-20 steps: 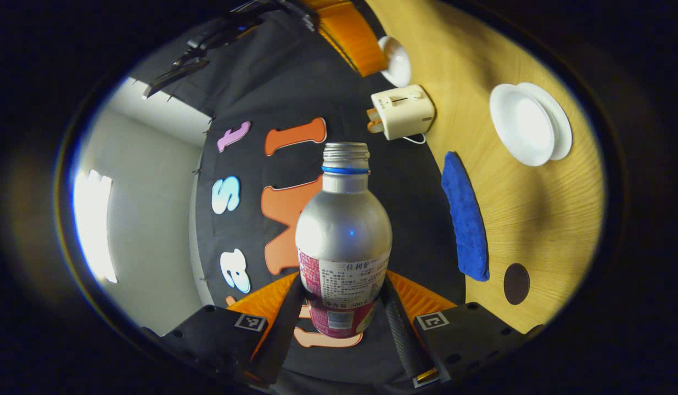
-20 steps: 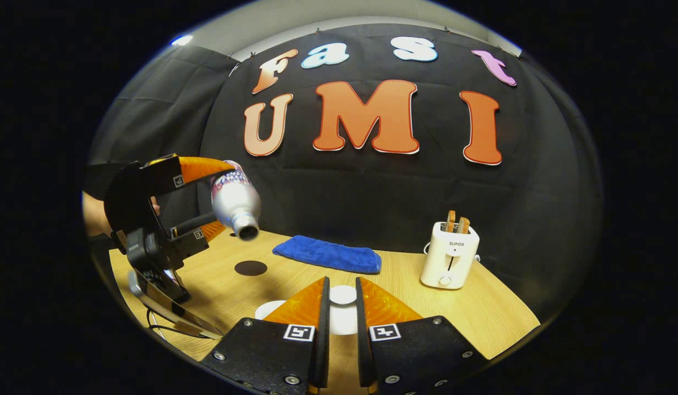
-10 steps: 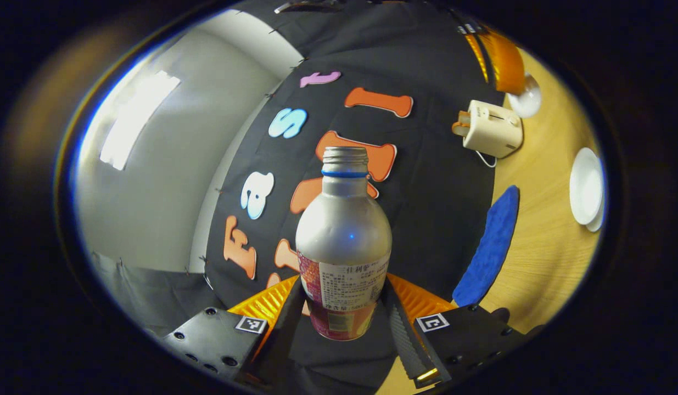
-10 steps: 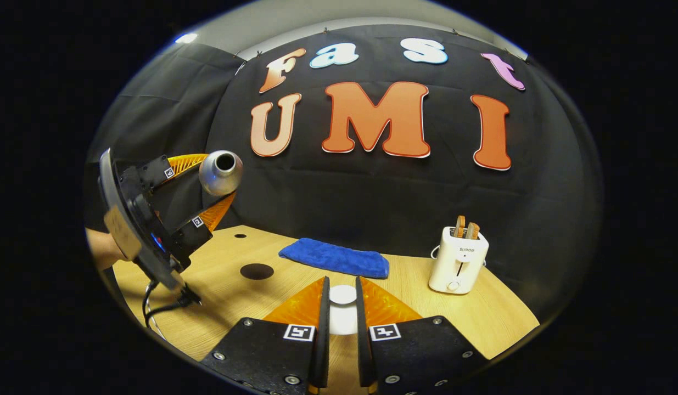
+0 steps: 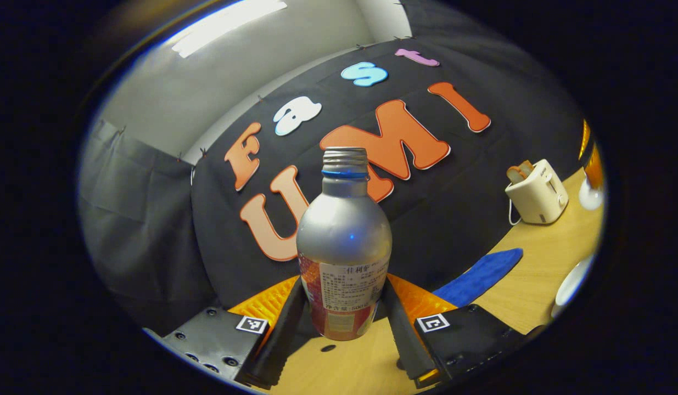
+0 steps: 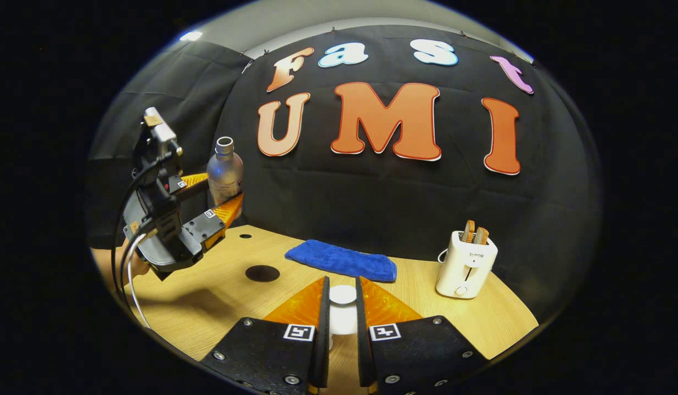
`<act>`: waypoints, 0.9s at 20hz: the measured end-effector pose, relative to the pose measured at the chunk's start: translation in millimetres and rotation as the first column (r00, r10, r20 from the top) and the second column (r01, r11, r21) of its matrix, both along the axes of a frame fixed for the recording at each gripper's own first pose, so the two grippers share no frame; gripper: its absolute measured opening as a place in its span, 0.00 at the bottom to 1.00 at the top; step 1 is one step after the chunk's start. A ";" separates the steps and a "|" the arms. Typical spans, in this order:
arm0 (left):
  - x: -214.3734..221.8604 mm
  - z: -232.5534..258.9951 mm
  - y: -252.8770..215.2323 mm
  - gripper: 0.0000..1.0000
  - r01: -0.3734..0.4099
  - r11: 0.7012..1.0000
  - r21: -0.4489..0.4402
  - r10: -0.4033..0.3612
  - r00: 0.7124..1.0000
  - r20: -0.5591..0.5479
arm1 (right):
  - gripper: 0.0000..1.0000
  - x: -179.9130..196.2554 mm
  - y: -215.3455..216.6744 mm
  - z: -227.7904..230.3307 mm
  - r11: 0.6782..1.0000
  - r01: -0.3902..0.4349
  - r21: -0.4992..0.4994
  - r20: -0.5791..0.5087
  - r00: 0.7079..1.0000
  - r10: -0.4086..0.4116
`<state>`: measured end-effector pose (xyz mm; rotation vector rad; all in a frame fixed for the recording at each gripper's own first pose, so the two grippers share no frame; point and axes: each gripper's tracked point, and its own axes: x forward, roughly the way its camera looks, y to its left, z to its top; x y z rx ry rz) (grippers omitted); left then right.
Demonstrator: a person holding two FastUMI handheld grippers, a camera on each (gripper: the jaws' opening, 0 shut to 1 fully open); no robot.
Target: Open the teacup lid with one hand, grasp the water bottle and pour water into the teacup with the other hand; after pouring, place the water bottle on the coaster and then close the teacup lid.
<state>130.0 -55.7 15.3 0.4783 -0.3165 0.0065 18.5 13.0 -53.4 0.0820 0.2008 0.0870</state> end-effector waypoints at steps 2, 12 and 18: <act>11.0 -12.6 0.6 0.83 0.015 0.997 -0.073 -0.020 0.998 -0.057 | 0.22 0.8 1.9 1.7 1.000 -0.003 0.002 0.003 1.000 0.003; 56.4 -74.3 20.5 0.83 -0.015 0.925 -0.380 -0.113 0.944 -0.311 | 0.22 4.4 6.5 -8.4 1.000 -0.009 0.013 -0.022 1.000 0.009; 70.6 -112.9 12.4 0.83 -0.027 0.894 -0.447 -0.182 0.890 -0.418 | 0.22 4.8 9.7 -22.6 1.000 -0.014 0.025 -0.057 0.998 0.016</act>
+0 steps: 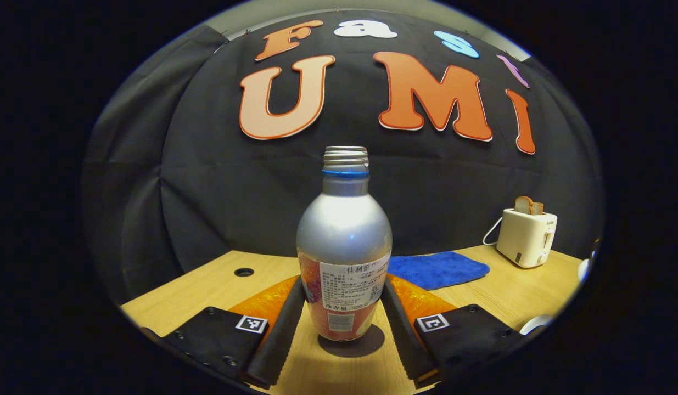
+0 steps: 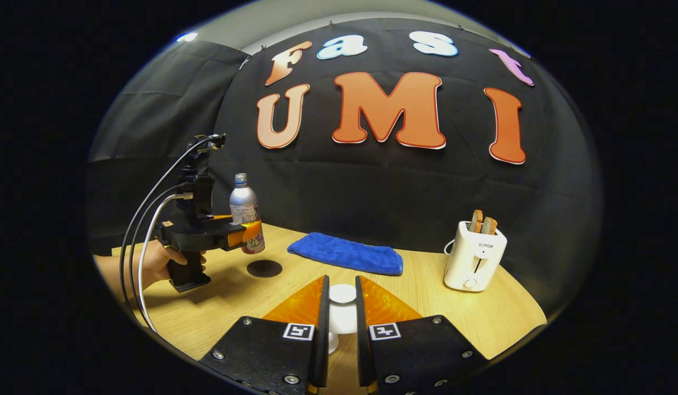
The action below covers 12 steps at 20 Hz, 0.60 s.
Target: Open the teacup lid with one hand, grasp the water bottle and pour water into the teacup with the other hand; after pouring, place the water bottle on the coaster and then close the teacup lid.
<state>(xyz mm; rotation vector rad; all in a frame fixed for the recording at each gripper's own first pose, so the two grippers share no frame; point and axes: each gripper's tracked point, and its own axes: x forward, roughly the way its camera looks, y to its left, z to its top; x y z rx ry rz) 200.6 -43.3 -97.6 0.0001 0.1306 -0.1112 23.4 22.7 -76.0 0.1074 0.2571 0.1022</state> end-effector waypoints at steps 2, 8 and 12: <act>7.6 -16.0 -7.5 0.83 0.016 1.000 -0.023 -0.017 0.999 -0.036 | 0.22 1.8 0.5 -4.5 1.000 0.001 0.004 -0.013 1.000 -0.001; 9.2 -42.0 -14.8 0.80 0.020 0.999 -0.037 -0.024 0.991 -0.134 | 0.22 5.6 1.6 -12.5 1.000 -0.001 0.009 -0.038 0.999 0.001; 11.7 -59.0 -16.1 0.82 0.017 1.000 -0.017 -0.020 0.984 -0.179 | 0.22 7.4 10.2 -20.7 1.000 -0.022 0.018 -0.053 0.998 0.023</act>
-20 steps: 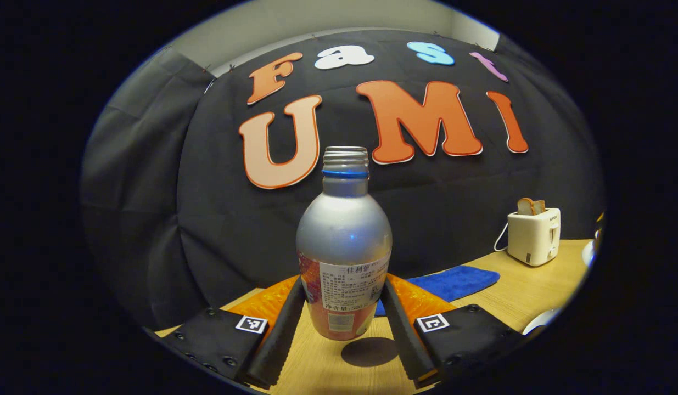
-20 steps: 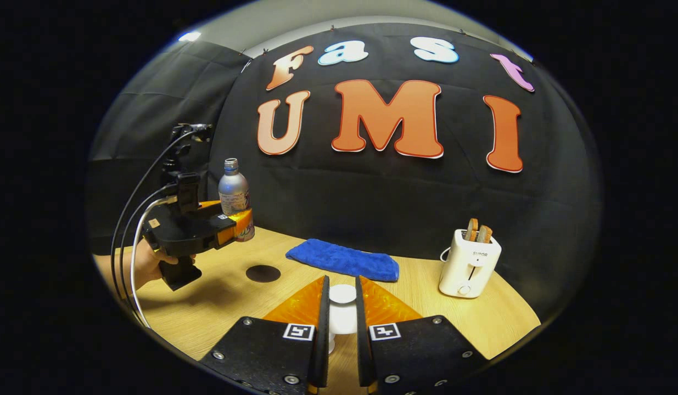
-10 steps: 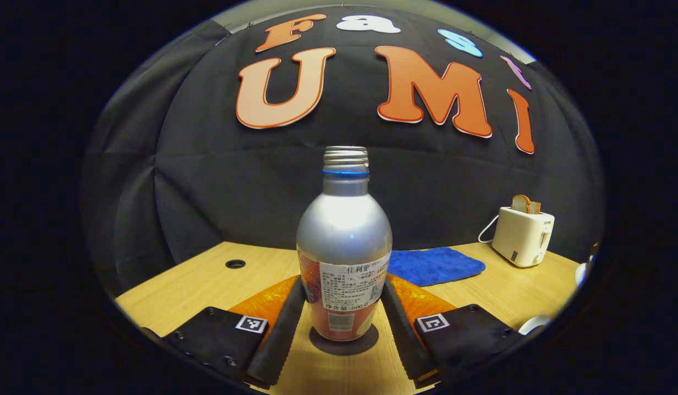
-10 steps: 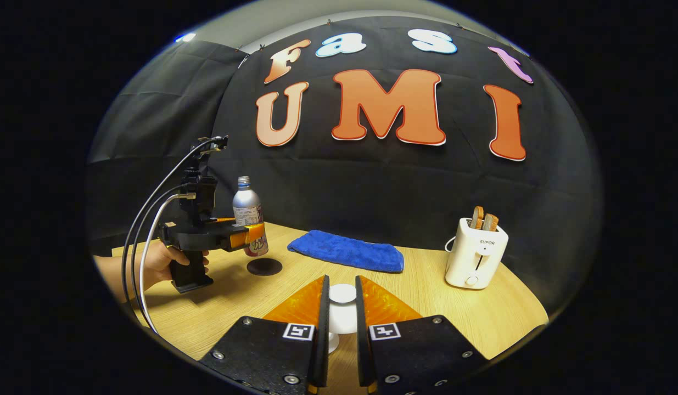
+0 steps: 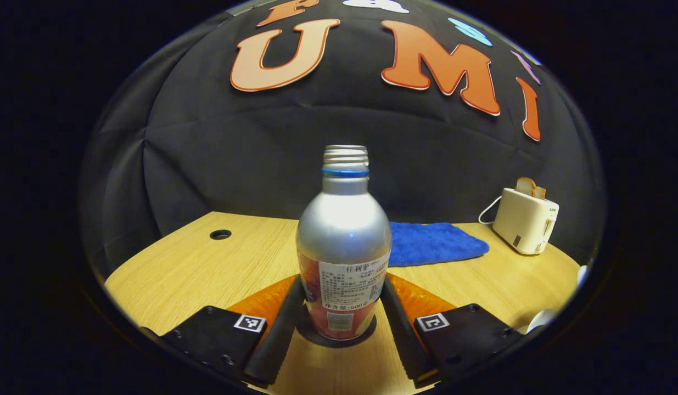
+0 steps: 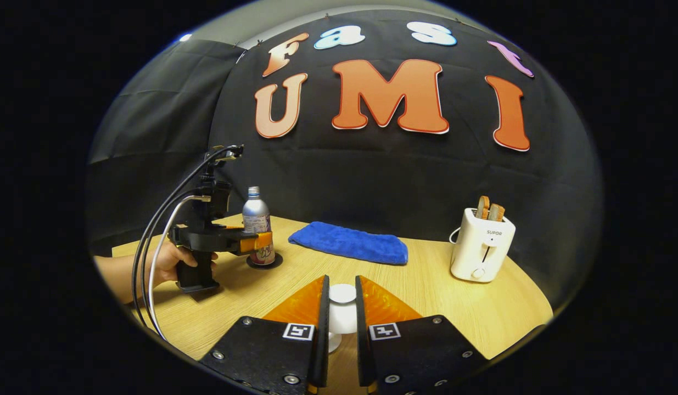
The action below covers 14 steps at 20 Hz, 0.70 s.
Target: Open the teacup lid with one hand, grasp the water bottle and pour water into the teacup with the other hand; after pouring, place the water bottle on the coaster and then close the teacup lid.
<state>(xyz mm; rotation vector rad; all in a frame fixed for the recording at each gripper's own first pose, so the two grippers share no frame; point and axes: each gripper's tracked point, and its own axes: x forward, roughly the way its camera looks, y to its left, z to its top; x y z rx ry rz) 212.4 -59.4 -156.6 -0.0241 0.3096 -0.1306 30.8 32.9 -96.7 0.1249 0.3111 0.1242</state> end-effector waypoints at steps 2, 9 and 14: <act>5.7 0.3 3.3 0.85 0.000 1.000 -0.002 0.000 1.000 0.011 | 0.22 0.7 7.3 -0.9 1.000 -0.015 0.005 -0.001 1.000 0.015; 1.6 0.6 0.5 0.90 0.015 0.999 -0.040 -0.014 1.000 0.006 | 0.22 2.4 22.1 -12.0 0.999 -0.052 0.016 -0.022 0.998 0.053; -11.6 7.5 3.0 0.97 0.016 1.000 -0.013 -0.016 0.999 0.034 | 0.23 3.7 32.6 -22.0 0.997 -0.071 0.028 -0.034 0.997 0.072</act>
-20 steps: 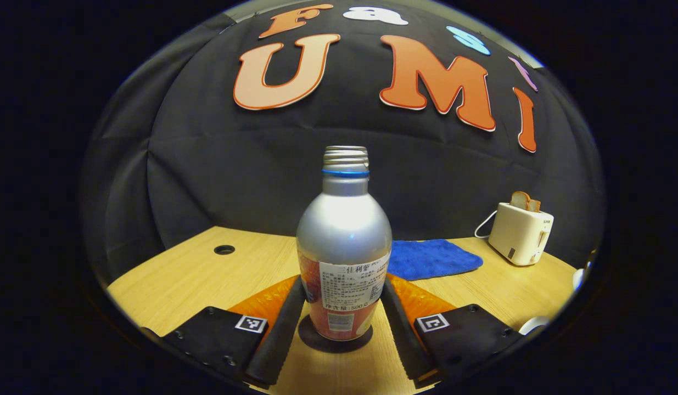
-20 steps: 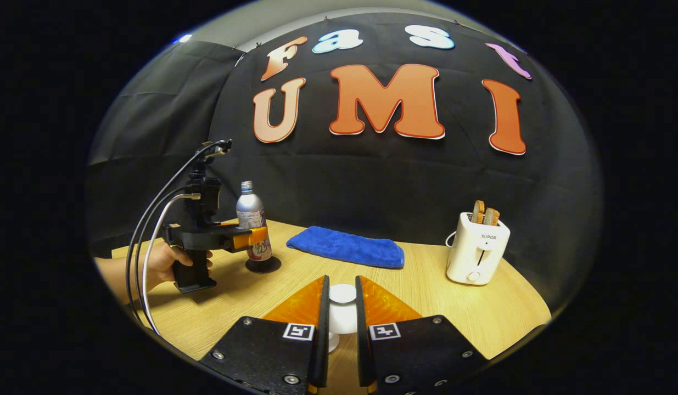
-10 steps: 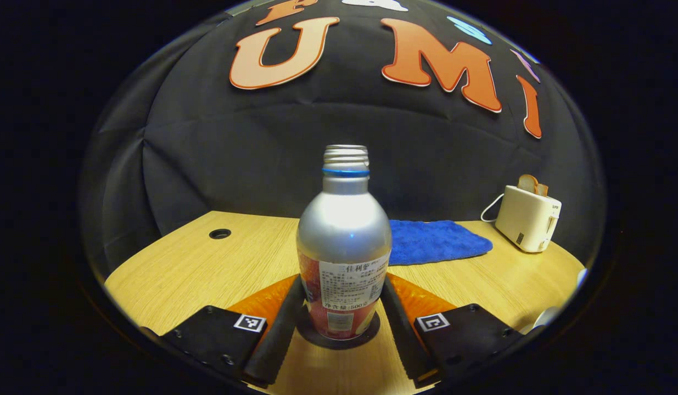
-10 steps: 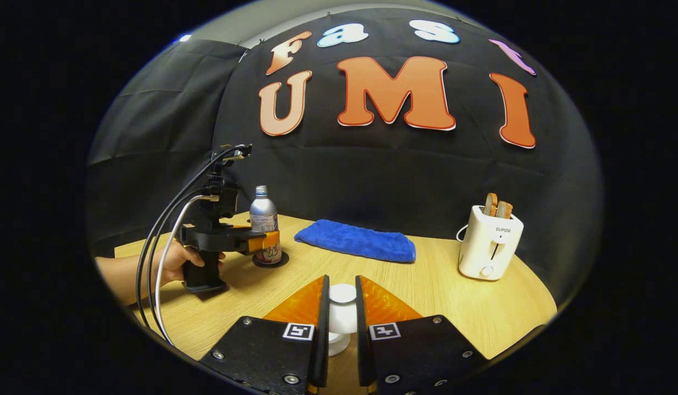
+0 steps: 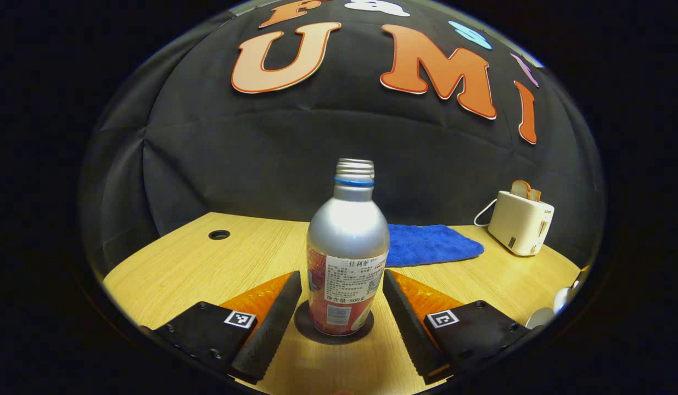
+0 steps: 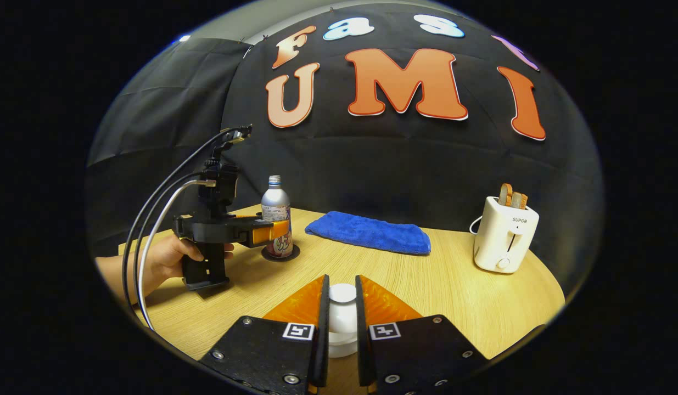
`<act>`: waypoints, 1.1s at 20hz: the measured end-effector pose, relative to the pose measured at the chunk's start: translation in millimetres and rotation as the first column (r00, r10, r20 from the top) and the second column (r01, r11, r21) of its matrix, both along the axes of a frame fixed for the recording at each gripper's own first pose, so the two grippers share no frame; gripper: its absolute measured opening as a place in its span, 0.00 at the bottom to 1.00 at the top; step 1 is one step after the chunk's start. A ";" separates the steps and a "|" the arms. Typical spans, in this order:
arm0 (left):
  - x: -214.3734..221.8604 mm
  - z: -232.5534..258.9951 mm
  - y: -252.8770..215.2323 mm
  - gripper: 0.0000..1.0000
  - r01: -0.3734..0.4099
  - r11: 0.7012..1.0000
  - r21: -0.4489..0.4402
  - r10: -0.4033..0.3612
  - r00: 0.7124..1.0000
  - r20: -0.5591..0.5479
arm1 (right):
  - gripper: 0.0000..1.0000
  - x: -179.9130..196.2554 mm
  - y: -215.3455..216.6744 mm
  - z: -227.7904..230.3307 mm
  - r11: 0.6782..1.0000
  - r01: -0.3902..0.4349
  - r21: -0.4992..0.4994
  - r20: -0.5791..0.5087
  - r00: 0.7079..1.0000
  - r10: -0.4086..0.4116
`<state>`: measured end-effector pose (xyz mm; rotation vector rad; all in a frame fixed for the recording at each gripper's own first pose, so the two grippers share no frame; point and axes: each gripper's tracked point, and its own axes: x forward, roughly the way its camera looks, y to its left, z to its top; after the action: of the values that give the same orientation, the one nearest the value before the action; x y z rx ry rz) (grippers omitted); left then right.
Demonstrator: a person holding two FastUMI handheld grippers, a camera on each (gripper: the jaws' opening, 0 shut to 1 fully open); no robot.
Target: Open the teacup lid with one hand, grasp the water bottle and pour water into the teacup with the other hand; after pouring, place the water bottle on the coaster and then close the teacup lid.
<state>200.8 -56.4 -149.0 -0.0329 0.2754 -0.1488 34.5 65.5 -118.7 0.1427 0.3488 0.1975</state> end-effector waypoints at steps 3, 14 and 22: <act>-13.5 9.1 7.3 0.98 -0.008 1.000 0.018 0.008 1.000 0.024 | 0.22 0.3 5.3 -8.4 1.000 -0.005 -0.003 -0.010 1.000 0.005; -64.5 55.5 24.1 0.97 -0.021 1.000 -0.015 0.023 0.991 0.129 | 0.23 -2.7 14.2 -29.9 1.000 -0.006 -0.014 -0.036 0.999 0.006; -86.4 72.7 33.2 0.97 -0.037 0.999 -0.040 0.043 0.986 0.161 | 0.27 -4.3 12.2 -24.4 0.999 0.000 -0.037 -0.008 1.000 -0.001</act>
<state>114.4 -23.3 -76.4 -0.0627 0.1093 -0.1159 30.2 77.7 -143.1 0.1070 0.3607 0.1898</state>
